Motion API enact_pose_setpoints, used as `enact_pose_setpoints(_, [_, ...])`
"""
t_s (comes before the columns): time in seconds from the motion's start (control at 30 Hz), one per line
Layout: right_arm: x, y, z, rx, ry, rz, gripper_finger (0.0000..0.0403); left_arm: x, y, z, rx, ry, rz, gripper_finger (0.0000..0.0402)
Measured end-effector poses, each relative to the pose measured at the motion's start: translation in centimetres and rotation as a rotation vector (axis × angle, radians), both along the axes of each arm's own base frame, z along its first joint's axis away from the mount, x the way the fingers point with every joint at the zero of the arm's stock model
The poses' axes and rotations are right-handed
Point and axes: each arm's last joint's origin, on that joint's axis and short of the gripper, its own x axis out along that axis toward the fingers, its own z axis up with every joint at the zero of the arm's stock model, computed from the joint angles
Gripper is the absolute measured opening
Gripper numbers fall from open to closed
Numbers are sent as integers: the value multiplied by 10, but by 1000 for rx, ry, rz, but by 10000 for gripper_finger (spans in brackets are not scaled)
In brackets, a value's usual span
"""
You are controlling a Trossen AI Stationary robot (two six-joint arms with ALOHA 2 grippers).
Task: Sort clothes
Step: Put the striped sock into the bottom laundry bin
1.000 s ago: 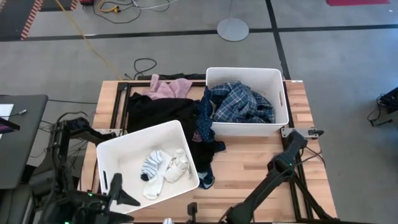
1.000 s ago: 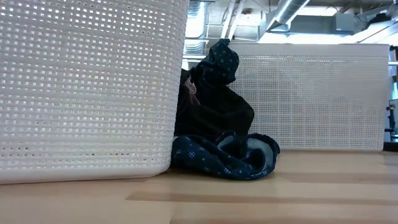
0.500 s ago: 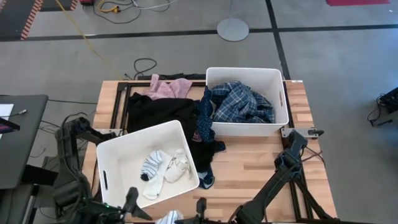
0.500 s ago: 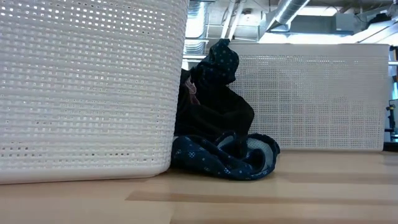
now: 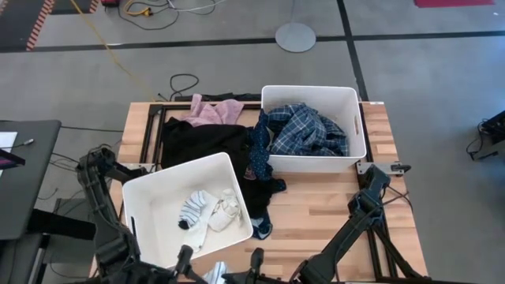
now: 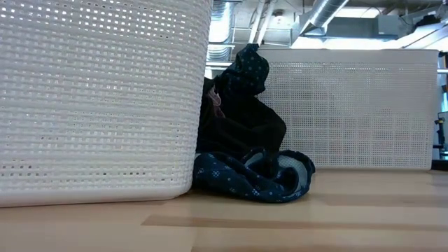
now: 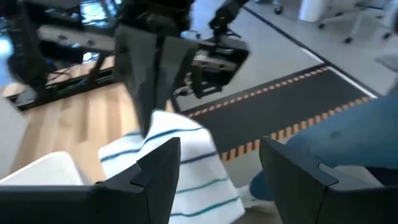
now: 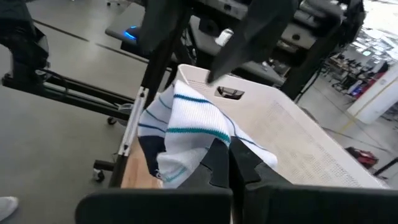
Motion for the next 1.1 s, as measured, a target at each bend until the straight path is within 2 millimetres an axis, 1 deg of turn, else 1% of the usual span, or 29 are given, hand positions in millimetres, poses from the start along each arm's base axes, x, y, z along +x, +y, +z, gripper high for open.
enact_pose_setpoints(0.1, [0,0,0,-7,-1,-7,0,4,3,-5,9,9,37,215])
enact_pose_setpoints(0.47, [1,-2,0,-30,0,-24,0,27,2,-30,72,57,111,215])
enact_pose_setpoints(0.67, [1,-2,0,-33,1,-25,0,30,5,-31,98,43,143,214])
enact_pose_setpoints(0.73, [1,-2,0,-34,1,-25,0,30,5,-31,120,30,153,204])
enact_pose_setpoints(0.83, [1,-2,-1,-42,9,-25,0,30,5,-31,151,19,153,168])
enact_pose_setpoints(0.9, [0,-2,-2,-48,15,-22,0,30,6,-31,175,18,148,130])
enact_pose_setpoints(1.03, [-1,0,-2,-51,18,-19,0,30,6,-32,228,11,125,34])
enact_pose_setpoints(1.07, [-1,0,-2,-52,18,-18,0,30,6,-32,242,8,119,18])
enact_pose_setpoints(1.1, [-1,0,-3,-52,19,-18,0,30,6,-32,252,6,115,11])
